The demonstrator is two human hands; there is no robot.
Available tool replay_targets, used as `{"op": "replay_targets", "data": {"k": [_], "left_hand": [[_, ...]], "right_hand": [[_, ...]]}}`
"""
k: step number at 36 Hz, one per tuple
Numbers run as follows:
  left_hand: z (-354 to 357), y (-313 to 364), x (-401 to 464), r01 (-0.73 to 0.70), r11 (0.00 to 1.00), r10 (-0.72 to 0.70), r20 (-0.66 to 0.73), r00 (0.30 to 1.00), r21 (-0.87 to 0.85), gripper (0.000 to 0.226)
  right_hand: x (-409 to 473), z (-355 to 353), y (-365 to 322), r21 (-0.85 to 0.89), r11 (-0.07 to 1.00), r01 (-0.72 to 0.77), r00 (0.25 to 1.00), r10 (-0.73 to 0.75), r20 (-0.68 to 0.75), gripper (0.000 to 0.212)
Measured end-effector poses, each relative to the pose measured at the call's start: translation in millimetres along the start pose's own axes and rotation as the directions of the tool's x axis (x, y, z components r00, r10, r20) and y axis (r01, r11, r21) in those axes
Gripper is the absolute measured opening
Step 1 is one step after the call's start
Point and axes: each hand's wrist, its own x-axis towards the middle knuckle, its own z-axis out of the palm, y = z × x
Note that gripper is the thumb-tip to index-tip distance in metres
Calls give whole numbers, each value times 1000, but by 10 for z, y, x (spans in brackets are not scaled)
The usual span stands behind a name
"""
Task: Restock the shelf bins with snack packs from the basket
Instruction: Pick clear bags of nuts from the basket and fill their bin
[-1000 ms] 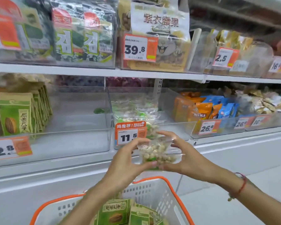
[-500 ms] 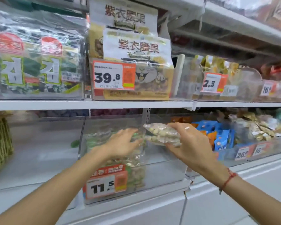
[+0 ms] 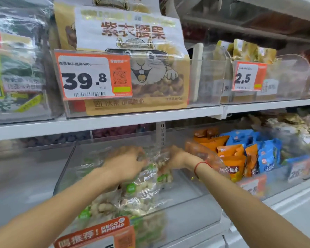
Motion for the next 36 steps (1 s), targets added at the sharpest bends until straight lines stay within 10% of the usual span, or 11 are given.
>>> {"op": "replay_targets", "data": {"k": [12,36], "left_hand": [[134,297,714,97,985,-127,220,967,143,75],[207,242,556,115,988,-122,66,990,107,50]], "right_hand": [[95,114,157,-29,998,64,960,-69,-271,85],[-17,219,58,-393,910,134,945,-236,-225,81]]}}
